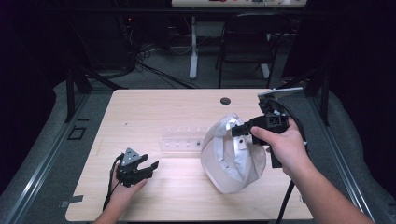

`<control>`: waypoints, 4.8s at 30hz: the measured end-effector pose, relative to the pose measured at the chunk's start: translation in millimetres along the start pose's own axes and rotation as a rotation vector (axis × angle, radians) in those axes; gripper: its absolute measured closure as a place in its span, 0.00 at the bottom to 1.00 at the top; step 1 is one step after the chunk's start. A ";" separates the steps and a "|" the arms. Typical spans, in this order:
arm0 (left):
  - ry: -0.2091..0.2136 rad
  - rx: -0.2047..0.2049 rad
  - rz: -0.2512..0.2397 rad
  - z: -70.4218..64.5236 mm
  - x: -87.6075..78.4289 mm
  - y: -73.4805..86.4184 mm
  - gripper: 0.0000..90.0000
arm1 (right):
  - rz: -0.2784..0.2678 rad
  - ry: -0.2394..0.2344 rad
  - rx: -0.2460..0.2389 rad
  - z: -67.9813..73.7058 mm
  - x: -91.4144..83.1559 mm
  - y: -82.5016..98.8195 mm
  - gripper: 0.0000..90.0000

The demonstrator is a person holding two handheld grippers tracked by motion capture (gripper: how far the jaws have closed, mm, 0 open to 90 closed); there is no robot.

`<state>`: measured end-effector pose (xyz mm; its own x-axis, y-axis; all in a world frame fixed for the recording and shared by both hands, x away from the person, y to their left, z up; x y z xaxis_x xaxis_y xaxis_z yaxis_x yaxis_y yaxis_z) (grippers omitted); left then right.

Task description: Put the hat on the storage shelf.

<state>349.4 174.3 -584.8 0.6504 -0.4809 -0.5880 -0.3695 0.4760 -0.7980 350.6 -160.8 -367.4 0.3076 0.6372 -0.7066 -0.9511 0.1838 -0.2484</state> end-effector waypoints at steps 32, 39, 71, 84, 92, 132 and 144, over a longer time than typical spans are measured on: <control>0.014 0.013 0.014 -9.2 2.3 -6.1 0.56 | -0.133 -0.038 0.022 28.8 -12.5 -51.0 0.91; 0.023 0.006 0.003 -10.5 0.5 -8.2 0.52 | -0.132 -0.036 0.010 37.1 -6.4 -56.8 0.91; 0.109 0.240 -0.103 -87.1 30.8 -105.5 0.43 | -0.203 -0.049 0.064 67.2 22.9 -92.5 0.91; 0.042 0.290 -0.062 -105.5 58.9 -127.4 0.60 | -0.218 -0.045 0.072 69.0 24.6 -95.7 0.91; 0.012 0.274 -0.059 -80.4 51.9 -124.0 0.85 | -0.214 -0.047 0.067 72.3 25.1 -93.4 0.91; 0.176 0.028 -0.031 -61.6 71.3 -93.8 0.94 | -0.128 -0.012 0.037 69.3 77.5 -86.3 0.90; 0.118 0.135 -0.117 -77.6 54.9 -110.9 0.58 | -0.142 -0.015 0.059 56.2 77.5 -88.8 0.90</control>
<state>374.6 38.0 -538.8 0.5982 -0.6181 -0.5099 -0.1984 0.5023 -0.8416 457.3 -85.7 -362.9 0.4395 0.6123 -0.6572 -0.8980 0.3166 -0.3055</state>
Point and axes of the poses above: each handheld gripper's, and its own axes: x roughly forward along the jaws, y roughly out of its underside, z roughly to its left, the point moved 6 cm from there along x, roughly forward along the jaws, and after that the axes turned 14 degrees about x, right-handed, at the moved point
